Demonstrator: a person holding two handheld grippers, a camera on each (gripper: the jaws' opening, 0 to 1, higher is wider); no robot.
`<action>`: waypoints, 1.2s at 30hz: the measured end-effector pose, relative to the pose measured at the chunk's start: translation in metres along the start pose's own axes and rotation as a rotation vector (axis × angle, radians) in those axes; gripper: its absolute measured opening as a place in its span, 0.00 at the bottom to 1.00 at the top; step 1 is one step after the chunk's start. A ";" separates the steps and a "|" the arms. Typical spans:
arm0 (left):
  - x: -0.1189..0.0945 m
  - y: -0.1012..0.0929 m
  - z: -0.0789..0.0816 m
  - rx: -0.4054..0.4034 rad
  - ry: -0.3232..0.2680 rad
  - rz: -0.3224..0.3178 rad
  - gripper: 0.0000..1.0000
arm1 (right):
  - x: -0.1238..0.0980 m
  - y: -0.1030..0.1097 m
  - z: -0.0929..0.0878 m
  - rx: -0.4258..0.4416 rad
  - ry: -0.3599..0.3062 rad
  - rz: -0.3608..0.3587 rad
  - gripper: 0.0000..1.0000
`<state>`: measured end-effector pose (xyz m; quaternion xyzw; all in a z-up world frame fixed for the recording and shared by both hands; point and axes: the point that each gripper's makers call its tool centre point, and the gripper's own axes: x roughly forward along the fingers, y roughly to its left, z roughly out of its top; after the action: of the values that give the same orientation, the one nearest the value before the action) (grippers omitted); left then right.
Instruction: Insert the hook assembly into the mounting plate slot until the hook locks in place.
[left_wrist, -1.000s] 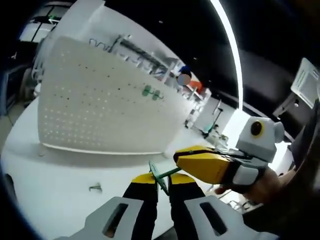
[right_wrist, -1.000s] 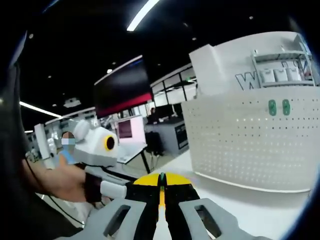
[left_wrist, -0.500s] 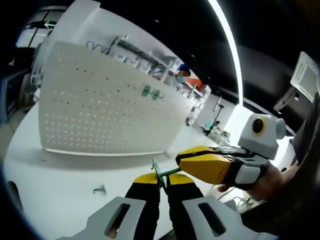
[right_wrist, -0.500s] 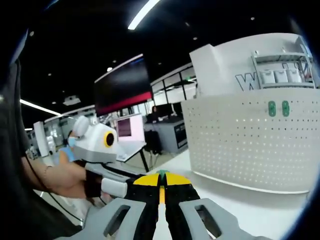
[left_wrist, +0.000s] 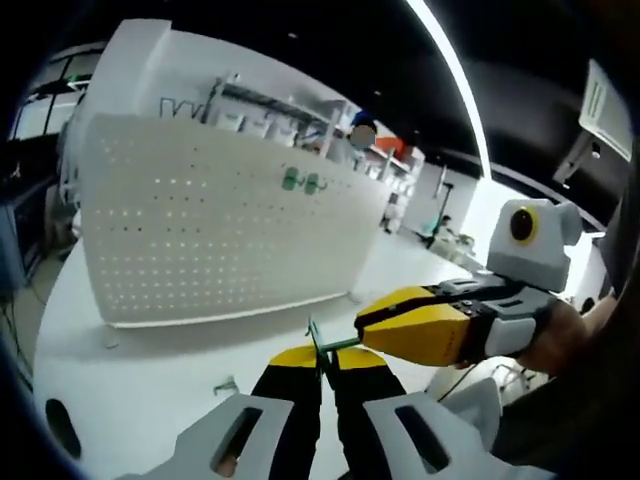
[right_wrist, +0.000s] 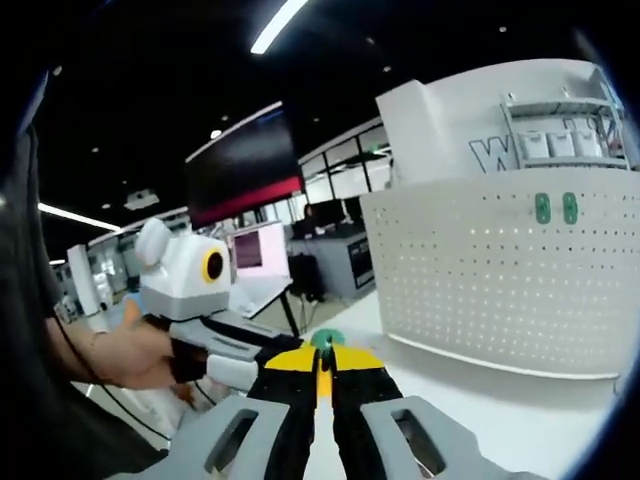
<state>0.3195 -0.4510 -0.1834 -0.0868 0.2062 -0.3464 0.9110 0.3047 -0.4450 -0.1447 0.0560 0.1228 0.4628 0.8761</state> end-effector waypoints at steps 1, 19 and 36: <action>0.000 0.000 0.000 -0.001 0.004 0.001 0.03 | 0.000 0.000 0.000 0.001 0.000 0.002 0.03; -0.007 0.016 0.005 0.085 0.004 0.073 0.03 | -0.017 0.001 -0.001 0.037 -0.028 -0.011 0.06; -0.001 -0.008 0.012 0.204 -0.022 0.027 0.02 | -0.009 -0.004 0.000 0.151 -0.043 -0.007 0.07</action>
<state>0.3196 -0.4567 -0.1695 0.0053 0.1613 -0.3521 0.9220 0.3027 -0.4544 -0.1442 0.1317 0.1387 0.4476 0.8735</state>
